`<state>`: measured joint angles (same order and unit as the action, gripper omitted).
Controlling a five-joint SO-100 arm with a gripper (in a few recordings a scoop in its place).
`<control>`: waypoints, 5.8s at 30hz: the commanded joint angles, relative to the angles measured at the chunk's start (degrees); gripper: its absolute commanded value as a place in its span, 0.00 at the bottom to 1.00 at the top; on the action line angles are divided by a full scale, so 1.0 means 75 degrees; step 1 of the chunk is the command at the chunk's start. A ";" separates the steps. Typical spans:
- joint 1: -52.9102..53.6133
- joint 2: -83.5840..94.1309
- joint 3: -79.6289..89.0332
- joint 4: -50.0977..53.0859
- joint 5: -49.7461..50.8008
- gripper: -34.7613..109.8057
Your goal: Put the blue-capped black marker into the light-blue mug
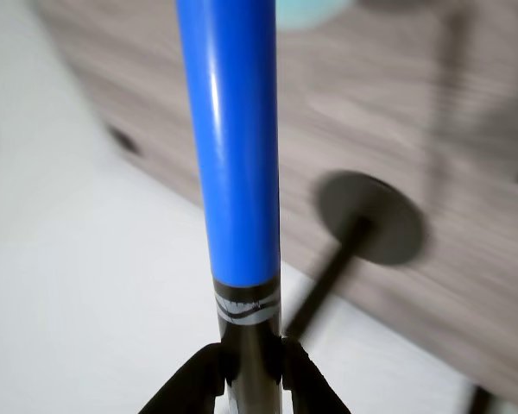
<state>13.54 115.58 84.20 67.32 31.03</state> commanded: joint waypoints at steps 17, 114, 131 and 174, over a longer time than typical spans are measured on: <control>0.1441 0.0492 0.3832 -0.4301 0.1992 0.24; -0.2578 1.0090 1.2422 0.0457 -0.3891 0.24; -0.2543 1.0090 1.2422 0.0457 -0.3891 0.24; -0.2543 1.0090 1.2422 0.0457 -0.3891 0.24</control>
<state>-5.80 189.84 177.28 70.22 2.37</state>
